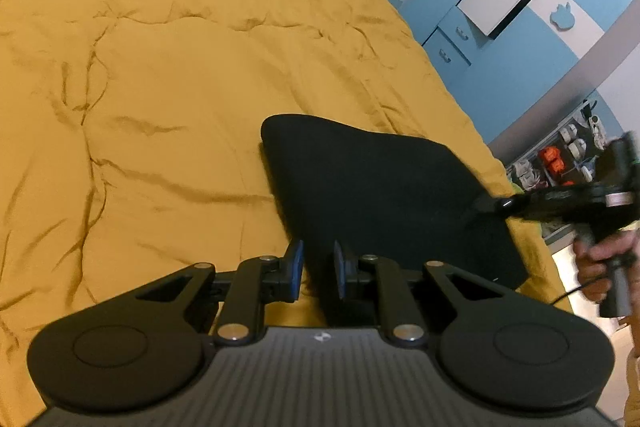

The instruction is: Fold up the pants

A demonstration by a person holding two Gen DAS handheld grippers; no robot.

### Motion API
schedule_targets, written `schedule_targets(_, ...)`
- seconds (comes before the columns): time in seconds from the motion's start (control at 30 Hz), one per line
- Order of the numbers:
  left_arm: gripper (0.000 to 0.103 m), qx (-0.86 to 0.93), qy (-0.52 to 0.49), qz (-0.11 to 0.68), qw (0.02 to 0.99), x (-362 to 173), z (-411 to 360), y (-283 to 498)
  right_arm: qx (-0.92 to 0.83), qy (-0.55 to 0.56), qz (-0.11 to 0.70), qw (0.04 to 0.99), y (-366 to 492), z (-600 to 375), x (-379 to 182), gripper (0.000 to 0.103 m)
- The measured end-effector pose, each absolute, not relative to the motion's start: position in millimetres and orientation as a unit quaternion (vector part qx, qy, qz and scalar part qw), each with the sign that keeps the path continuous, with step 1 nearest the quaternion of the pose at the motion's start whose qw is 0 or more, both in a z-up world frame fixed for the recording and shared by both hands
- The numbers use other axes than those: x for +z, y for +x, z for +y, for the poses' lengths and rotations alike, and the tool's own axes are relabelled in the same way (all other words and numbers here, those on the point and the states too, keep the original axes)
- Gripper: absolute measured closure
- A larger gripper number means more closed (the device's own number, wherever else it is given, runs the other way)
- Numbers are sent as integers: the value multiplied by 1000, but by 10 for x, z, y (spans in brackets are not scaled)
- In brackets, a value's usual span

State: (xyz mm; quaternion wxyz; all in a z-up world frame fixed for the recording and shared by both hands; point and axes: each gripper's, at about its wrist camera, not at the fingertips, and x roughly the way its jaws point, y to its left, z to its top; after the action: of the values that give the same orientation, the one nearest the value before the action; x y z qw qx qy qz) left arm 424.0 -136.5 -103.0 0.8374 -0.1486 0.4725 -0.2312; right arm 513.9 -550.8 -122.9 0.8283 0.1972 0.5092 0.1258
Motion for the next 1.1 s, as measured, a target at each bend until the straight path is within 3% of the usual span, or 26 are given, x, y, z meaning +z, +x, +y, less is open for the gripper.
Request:
schedule_targets(0.13,85,-234,-149,465,841,-990,-1376,4237,156,192,458,854,4929,-5464,-862,100)
schedule_targets(0.33,87,-234,-133,460,846,-955,-1473,4254,88,195,511,832,4984,-5544,-1447,99)
schedule_targets(0.43,88,-227,-124,455,852,-929,-1464,4273,70,176,506,841,4933,-5570,-1394,78)
schedule_targets(0.6,89,-216,-131,440,862,-889,-1457,4449,76,131,451,880,4902,-5462,-1044,79)
schedule_targets(0.7,89,-227,-127,422,868,-882,-1583,4560,96,107,420,896,5018,-5282,-1006,88)
schedule_targets(0.97,98,-189,-91,443,871,-1286,-1794,4979,59,84,430,897,5328,-5189,-1537,97)
schedule_targets(1.1,98,-183,-94,447,870,-1355,-1770,5021,31,102,429,897,5285,-5351,-1648,92)
